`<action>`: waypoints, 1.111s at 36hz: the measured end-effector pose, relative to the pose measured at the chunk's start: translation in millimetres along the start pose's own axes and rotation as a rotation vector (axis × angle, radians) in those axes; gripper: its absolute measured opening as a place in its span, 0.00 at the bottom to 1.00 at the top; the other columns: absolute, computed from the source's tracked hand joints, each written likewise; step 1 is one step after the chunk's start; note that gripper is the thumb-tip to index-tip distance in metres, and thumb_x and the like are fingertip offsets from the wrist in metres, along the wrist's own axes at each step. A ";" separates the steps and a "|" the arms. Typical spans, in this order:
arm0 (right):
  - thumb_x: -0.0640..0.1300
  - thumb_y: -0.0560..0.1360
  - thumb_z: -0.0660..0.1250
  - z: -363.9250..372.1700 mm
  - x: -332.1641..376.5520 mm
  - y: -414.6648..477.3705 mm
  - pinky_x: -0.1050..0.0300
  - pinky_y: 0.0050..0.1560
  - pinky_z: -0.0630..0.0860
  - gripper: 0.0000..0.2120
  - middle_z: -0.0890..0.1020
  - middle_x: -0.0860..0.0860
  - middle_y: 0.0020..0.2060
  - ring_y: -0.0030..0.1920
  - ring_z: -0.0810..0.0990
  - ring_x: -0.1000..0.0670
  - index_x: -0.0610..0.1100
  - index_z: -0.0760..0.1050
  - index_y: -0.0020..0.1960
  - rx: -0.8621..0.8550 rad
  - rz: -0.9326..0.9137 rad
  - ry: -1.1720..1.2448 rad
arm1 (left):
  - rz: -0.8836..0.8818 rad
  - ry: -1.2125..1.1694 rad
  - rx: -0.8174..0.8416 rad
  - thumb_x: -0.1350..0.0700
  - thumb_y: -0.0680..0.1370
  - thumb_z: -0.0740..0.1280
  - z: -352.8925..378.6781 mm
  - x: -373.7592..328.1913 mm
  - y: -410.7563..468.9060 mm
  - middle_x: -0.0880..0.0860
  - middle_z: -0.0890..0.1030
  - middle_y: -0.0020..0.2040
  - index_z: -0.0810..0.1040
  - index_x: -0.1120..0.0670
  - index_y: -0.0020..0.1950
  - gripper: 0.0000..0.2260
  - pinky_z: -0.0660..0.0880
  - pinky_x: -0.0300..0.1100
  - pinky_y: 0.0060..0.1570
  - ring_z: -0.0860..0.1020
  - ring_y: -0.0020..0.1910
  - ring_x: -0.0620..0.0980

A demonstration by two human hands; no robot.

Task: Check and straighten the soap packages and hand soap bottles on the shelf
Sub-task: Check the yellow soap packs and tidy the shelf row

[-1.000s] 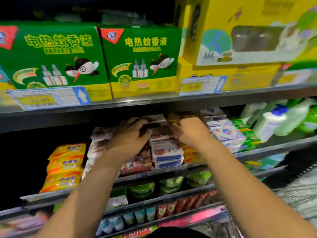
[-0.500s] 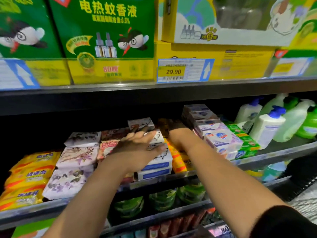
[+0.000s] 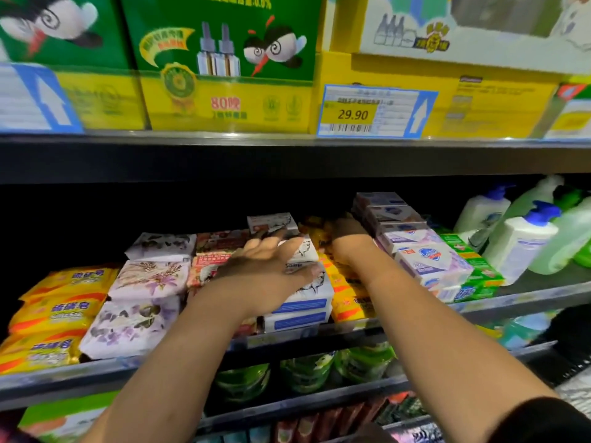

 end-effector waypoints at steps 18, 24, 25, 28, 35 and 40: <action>0.39 0.75 0.72 -65.8 17.3 -64.8 0.53 0.61 0.73 0.21 0.71 0.42 0.70 0.65 0.74 0.40 0.48 0.75 0.67 -0.226 -0.192 0.027 | 0.001 -0.069 0.076 0.28 0.77 0.51 2.8 2.2 4.7 0.39 0.44 0.80 0.48 0.34 0.78 0.31 0.50 0.55 0.76 0.42 0.79 0.48; 0.53 0.76 0.72 -87.2 5.2 -127.4 0.59 0.31 0.62 0.19 0.71 0.49 0.30 0.31 0.70 0.53 0.45 0.69 0.33 -0.311 -0.148 0.307 | 0.039 -0.057 0.023 0.29 0.77 0.52 1.1 3.2 8.0 0.39 0.43 0.80 0.51 0.36 0.78 0.31 0.49 0.50 0.77 0.41 0.79 0.45; 0.52 0.75 0.73 -90.8 4.4 -135.6 0.63 0.32 0.62 0.18 0.71 0.49 0.33 0.35 0.71 0.54 0.46 0.69 0.35 -0.329 -0.150 0.359 | 0.048 -0.071 0.033 0.29 0.77 0.53 1.3 4.1 8.3 0.38 0.43 0.80 0.51 0.36 0.78 0.31 0.52 0.50 0.77 0.43 0.79 0.45; 0.48 0.75 0.74 -89.3 -1.2 -152.3 0.64 0.41 0.73 0.08 0.79 0.47 0.43 0.43 0.78 0.51 0.50 0.75 0.46 -0.292 -0.137 0.640 | 0.057 -0.156 0.016 0.32 0.78 0.58 -8.6 5.2 2.6 0.37 0.46 0.79 0.55 0.38 0.78 0.31 0.66 0.45 0.70 0.59 0.77 0.45; 0.46 0.68 0.75 -47.5 19.7 -190.9 0.48 0.45 0.79 0.13 0.84 0.48 0.46 0.44 0.82 0.49 0.52 0.81 0.51 0.083 -0.059 1.241 | 0.433 -0.384 -0.346 0.52 0.74 0.74 -43.1 11.0 -52.3 0.30 0.56 0.74 0.63 0.35 0.74 0.33 0.61 0.33 0.70 0.60 0.72 0.34; 0.44 0.69 0.78 -16.3 55.6 -218.9 0.60 0.35 0.77 0.16 0.81 0.46 0.45 0.40 0.79 0.53 0.44 0.79 0.54 0.236 -0.056 1.279 | 0.654 -0.426 -0.435 0.45 0.76 0.69 -45.0 19.0 -94.4 0.43 0.73 0.69 0.77 0.44 0.64 0.17 0.70 0.37 0.63 0.74 0.65 0.44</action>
Point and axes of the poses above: each hand's wrist, its own y-axis towards the middle knuckle, its own z-axis out of the palm, x = y × z, the point moved 8 cm from there along y, towards the middle knuckle
